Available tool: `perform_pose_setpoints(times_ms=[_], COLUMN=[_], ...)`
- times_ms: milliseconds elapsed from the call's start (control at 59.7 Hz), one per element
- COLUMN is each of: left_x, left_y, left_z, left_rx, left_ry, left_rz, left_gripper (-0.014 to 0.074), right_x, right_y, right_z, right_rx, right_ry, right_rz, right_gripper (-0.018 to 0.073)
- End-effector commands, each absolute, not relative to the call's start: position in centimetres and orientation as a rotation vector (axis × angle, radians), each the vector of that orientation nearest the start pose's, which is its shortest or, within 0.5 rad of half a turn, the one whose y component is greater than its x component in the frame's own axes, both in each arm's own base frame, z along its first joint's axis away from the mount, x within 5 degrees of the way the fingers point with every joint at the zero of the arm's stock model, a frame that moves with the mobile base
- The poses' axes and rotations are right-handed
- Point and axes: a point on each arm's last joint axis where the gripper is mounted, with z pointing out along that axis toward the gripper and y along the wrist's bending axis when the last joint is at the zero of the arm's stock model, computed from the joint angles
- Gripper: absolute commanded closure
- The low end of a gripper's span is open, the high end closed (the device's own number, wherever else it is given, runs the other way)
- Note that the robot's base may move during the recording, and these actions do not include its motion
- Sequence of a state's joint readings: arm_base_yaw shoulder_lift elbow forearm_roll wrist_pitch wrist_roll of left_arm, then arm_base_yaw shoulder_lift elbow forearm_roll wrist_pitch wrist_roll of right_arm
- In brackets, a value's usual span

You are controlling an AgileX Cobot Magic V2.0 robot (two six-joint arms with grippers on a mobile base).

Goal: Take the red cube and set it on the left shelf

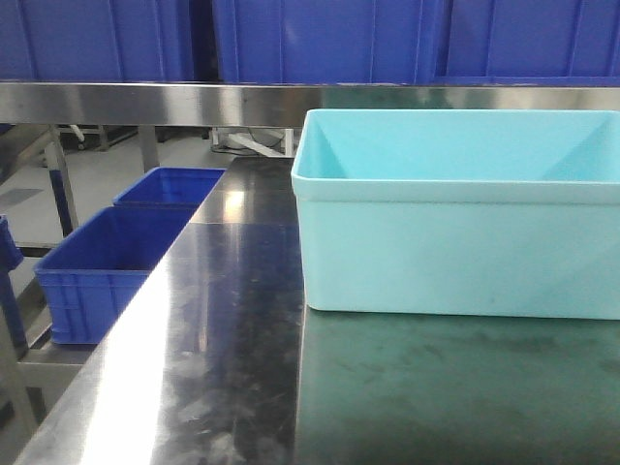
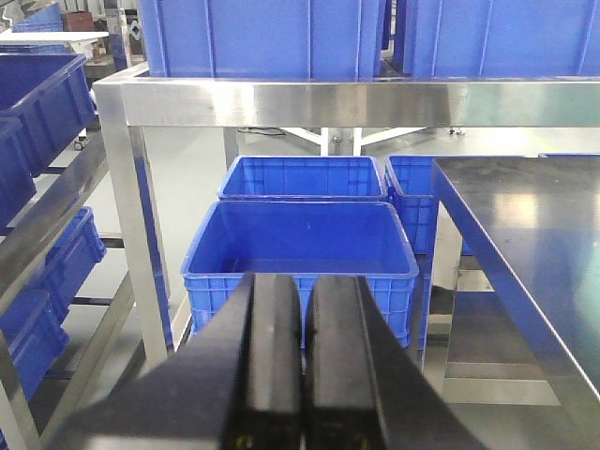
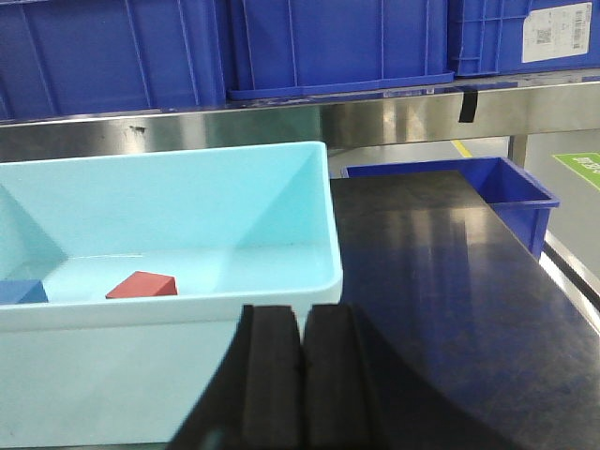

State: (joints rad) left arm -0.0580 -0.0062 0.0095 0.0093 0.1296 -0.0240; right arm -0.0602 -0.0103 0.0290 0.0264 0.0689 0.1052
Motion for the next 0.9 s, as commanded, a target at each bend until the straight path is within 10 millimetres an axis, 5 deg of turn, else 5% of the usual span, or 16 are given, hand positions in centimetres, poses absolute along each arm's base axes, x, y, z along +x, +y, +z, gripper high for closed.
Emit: perform_pose_setpoints(times_ms=[0,888], left_x=[5.6,5.6], left_y=[-0.35,-0.35], left_z=[19.96,19.96], left_rx=[0.033,0.033], left_ry=[1.536,1.536], left_rz=[-0.064,-0.064], left_gripper=[0.0495,0.0495], right_x=[5.37,5.37], right_y=[-0.33,-0.33], right_z=[21.24,21.26], right_rx=[0.134,0.134], right_ry=[1.438,1.437], right_rz=[0.052,0.051], right_gripper=[0.0505,0.0505])
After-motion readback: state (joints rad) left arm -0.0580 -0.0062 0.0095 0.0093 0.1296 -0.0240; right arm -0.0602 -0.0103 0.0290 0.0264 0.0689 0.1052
